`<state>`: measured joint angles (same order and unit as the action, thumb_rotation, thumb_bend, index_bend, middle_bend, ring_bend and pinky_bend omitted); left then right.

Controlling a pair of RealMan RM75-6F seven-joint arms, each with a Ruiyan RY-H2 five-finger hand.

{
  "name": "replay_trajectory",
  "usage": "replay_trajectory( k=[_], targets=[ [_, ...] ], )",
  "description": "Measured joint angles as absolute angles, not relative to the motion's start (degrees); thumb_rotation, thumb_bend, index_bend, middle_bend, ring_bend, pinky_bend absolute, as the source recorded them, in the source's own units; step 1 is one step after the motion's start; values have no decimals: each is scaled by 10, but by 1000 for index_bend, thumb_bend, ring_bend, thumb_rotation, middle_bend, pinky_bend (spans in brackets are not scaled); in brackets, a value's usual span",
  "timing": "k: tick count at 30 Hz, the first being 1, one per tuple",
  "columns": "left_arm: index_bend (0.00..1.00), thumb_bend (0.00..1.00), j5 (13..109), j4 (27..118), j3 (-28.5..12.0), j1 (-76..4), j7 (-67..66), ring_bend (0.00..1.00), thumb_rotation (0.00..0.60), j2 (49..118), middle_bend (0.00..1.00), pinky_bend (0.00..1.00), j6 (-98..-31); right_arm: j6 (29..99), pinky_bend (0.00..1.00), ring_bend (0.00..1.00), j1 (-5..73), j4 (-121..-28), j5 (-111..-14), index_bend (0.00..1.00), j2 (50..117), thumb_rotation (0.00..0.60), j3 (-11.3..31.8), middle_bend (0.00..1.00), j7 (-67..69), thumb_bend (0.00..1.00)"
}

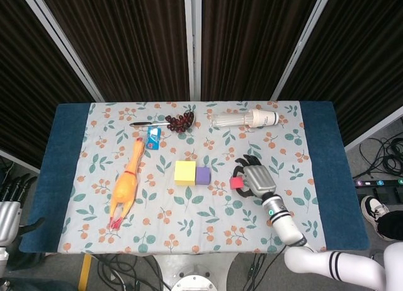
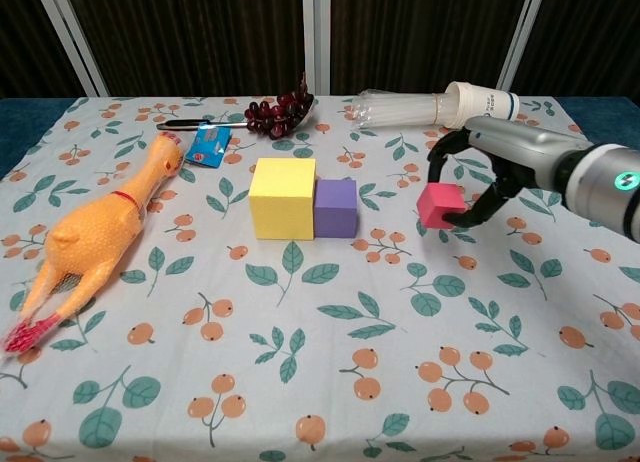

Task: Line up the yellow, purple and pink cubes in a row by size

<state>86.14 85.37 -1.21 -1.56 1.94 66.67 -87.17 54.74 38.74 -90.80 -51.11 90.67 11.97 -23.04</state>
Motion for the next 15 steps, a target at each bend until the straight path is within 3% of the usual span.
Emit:
replay_trajectory(
  k=[15],
  targets=[
    [161, 21, 855, 850, -11, -11, 21, 104, 600, 667, 189, 120, -870, 540, 0, 0, 484, -810, -379, 518, 1000, 600, 164, 139, -315, 210]
  ],
)
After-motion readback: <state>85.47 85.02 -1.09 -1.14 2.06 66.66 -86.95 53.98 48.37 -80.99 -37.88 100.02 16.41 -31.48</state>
